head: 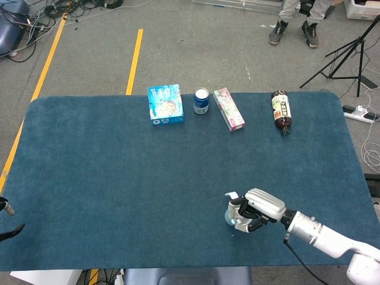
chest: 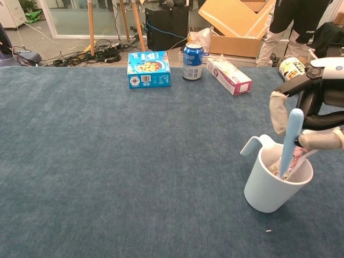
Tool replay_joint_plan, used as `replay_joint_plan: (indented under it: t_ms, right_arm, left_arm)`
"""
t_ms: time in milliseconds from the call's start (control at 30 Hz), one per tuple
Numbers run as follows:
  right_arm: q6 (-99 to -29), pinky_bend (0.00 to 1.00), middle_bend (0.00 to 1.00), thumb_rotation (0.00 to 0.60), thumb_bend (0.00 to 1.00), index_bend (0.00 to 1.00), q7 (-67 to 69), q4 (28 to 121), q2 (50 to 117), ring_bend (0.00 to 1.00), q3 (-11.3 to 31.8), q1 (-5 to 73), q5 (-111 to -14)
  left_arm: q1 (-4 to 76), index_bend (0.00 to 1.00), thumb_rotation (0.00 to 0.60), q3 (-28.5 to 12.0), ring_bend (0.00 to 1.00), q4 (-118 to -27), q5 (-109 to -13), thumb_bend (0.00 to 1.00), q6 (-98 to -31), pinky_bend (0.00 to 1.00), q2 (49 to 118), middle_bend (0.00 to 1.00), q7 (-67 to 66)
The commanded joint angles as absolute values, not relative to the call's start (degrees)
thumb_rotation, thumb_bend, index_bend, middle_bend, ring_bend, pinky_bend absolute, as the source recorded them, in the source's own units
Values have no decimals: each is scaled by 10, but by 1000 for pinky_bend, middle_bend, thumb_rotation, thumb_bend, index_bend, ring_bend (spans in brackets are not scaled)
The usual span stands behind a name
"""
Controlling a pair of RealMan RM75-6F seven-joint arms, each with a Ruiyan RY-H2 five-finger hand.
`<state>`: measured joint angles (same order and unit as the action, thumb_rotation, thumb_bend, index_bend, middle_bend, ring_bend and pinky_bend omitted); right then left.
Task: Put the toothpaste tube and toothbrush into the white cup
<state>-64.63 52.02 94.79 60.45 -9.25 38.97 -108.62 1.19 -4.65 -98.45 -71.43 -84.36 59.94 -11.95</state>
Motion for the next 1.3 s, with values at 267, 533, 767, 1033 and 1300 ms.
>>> replay_joint_plan:
  t_ms: [267,533,767,1033,1300]
  right_arm:
    - [-657,1000,1000,600,151,547,533,938,607,1000,-102,398,-1091]
    - [-664,1000,1000,600,142,497,529,945,604,1000,-101,403,-1087]
    - [-679,1000,1000,600,141,494,520,961,595,1000,-96,405,-1088]
    - [-692,1000,1000,600,140,494,497,985,578,1000,-89,403,-1084]
    - [-717,1000,1000,600,138,494,419,1014,550,1000,-75,382,-1071]
  left_arm:
    - [12,539,600,-46,359,-985,-714,105,-843,409,599,331,-120]
    - [12,539,600,-47,359,-985,-713,105,-843,409,599,331,-120]
    - [12,539,600,-46,359,-985,-714,105,-843,409,599,331,-120]
    - [13,539,600,-46,359,-986,-714,106,-843,409,599,331,-119]
    - [12,539,600,-46,359,-986,-714,105,-843,409,598,331,-118]
